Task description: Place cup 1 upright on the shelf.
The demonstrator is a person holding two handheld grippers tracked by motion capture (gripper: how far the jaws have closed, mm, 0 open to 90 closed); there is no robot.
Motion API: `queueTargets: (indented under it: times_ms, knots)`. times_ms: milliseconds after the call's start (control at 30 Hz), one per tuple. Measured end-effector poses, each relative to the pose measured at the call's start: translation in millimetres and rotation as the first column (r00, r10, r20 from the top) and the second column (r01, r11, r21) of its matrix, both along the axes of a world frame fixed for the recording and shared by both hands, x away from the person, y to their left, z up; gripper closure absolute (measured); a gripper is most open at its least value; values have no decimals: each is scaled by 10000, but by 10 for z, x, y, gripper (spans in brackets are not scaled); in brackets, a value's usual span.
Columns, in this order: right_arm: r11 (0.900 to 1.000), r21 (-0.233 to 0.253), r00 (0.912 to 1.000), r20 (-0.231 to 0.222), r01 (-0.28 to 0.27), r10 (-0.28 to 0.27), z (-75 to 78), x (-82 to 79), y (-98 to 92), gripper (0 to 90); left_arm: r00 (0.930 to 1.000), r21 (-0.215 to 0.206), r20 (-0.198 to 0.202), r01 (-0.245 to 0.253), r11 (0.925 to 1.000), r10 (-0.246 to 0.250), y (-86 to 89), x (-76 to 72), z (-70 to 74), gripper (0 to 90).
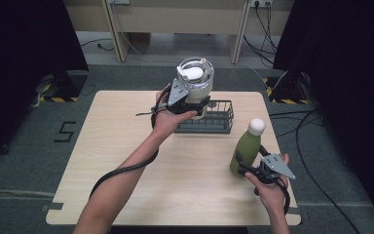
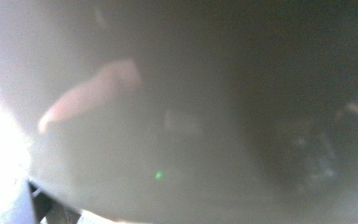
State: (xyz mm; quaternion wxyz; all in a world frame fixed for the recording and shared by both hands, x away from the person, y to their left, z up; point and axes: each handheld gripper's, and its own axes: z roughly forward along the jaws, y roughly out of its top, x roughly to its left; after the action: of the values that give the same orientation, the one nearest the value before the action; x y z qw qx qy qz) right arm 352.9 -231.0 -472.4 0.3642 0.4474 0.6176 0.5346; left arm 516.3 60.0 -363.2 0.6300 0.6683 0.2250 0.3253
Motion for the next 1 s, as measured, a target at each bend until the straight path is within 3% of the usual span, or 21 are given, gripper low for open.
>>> queueTargets:
  times_ms: [700, 1000]
  knots:
    - [10000, 11, 10000, -19, -8, 8, -9, 1, 1, 135, 9976, -210, -301, -622, 9978, 616, -15, 263, -26, 87]
    - [10000, -29, 10000, -39, -7, 7, -15, 3, 1, 136, 9899, -459, -557, -1327, 9901, 1301, -19, 363, -116, 87]
